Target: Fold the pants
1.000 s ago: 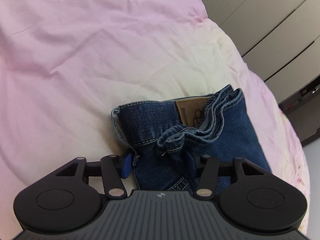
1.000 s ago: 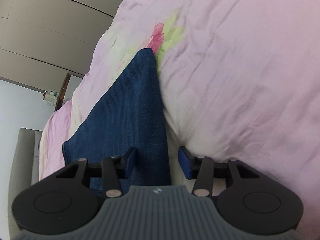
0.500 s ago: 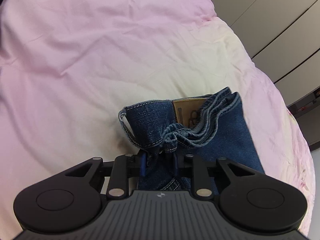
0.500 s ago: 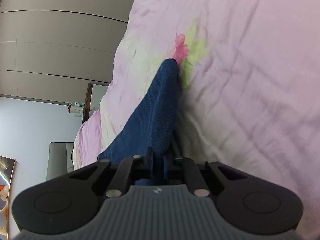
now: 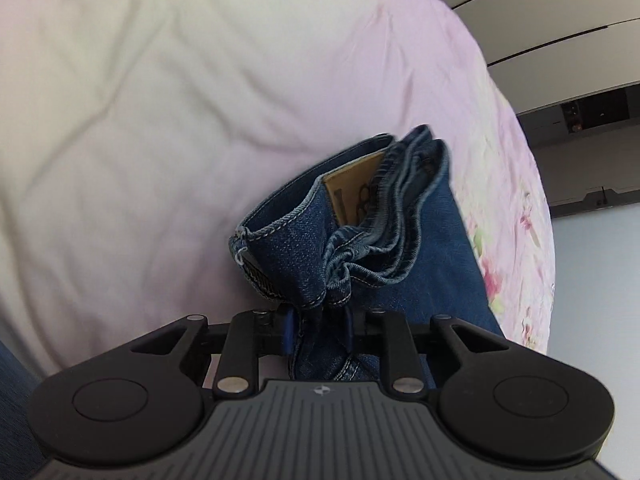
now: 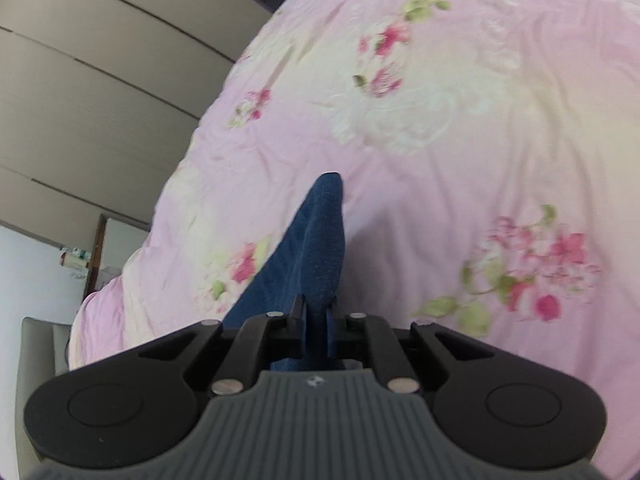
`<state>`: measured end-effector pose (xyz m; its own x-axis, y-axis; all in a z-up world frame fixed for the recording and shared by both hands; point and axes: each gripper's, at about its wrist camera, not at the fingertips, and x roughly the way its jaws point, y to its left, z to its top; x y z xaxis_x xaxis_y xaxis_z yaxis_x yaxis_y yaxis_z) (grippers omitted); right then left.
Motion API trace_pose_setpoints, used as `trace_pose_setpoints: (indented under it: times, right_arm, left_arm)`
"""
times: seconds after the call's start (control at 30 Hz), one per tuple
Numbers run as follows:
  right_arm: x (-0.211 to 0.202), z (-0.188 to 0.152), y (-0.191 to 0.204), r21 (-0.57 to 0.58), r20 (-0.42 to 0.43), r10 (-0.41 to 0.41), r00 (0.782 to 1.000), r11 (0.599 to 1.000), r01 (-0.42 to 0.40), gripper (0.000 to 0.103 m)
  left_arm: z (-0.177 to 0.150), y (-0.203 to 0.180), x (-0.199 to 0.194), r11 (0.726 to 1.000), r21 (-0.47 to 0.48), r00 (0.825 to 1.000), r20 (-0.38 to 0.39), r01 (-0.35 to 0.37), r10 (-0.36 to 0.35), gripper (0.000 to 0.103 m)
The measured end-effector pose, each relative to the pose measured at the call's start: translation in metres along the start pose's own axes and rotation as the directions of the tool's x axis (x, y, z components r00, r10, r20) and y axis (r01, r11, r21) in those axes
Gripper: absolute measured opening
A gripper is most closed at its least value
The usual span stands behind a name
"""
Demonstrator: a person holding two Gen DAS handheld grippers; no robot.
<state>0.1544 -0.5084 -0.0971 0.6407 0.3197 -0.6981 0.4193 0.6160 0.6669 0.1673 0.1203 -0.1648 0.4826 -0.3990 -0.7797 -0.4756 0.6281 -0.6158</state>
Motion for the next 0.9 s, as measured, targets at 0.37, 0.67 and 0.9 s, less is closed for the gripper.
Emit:
trace_pose_setpoints:
  times: [0.37,0.67,0.9]
  right_arm:
    - [0.009,-0.025,-0.045,0.085,0.005,-0.034,0.999,0.996,0.034,0.004]
    - [0.007,-0.025,-0.034,0.032,0.004,-0.039,0.999,0.999,0.038,0.004]
    - [0.013,-0.02,-0.042,0.032,-0.024,-0.038,0.999,0.999,0.038,0.004]
  left_arm:
    - [0.009,-0.019,-0.062,0.989,0.122,0.987,0.146,-0.088,0.07,0.041]
    - [-0.023,-0.109,-0.023,0.803,0.583,0.991,0.117,-0.12,0.063,0.042]
    - [-0.01,-0.124,0.033,0.703,0.634,0.947,0.226,-0.321,0.228,0.021]
